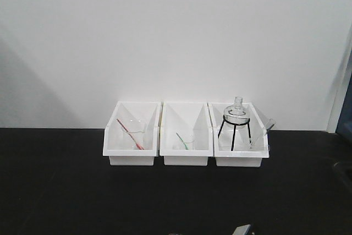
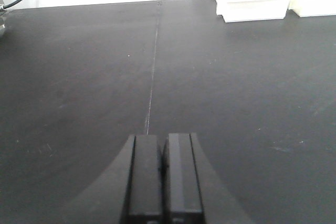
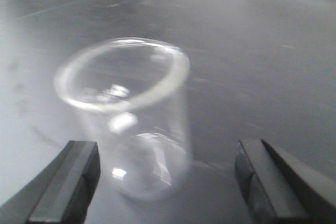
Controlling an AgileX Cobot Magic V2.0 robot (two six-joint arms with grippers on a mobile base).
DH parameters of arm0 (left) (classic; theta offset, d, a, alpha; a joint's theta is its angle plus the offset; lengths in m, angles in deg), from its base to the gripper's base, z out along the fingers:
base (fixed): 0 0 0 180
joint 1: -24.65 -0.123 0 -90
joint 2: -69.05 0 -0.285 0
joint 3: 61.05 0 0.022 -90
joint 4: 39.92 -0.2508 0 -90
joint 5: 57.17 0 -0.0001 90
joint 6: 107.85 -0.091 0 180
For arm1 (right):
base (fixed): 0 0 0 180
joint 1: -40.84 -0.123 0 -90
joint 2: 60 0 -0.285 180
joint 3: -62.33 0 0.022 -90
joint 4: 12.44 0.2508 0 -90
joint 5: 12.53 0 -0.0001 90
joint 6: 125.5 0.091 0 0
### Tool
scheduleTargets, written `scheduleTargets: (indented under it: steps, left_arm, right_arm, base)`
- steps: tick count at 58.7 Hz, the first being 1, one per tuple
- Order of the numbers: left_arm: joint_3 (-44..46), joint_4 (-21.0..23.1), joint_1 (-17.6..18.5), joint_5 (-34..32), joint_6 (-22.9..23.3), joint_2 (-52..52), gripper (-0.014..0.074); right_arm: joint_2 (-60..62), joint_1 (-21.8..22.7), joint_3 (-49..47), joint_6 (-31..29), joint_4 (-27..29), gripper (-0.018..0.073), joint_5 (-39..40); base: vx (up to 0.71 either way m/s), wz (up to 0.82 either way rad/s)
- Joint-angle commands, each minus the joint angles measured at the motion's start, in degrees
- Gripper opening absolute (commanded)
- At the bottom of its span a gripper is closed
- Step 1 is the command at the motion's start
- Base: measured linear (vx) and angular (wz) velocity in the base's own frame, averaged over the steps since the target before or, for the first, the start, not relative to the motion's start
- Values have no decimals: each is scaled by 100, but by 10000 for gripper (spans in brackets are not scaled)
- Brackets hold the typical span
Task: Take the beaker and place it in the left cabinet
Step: 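Lower the right gripper and grasp the clear glass beaker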
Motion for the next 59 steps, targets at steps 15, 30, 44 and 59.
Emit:
scheduleTargets:
  steps: [15, 30, 44, 59]
  left_arm:
    - [89, -19, 31, -429, 23, 56, 3]
    - [89, -19, 31, -429, 23, 56, 3]
    - [89, -19, 31, -429, 23, 56, 3]
    - [89, -19, 31, -429, 23, 56, 3]
  right_arm:
    - [221, -610, -165, -405, 1093, 571, 1170]
    - [177, -825, -775, -395, 1211, 571, 734]
    - [-112, -813, -973, 105, 1257, 571, 771]
    - [-139, -813, -968, 105, 1237, 571, 700]
  base:
    - [0, 0]
    - [0, 0]
    - [0, 0]
    - [0, 0]
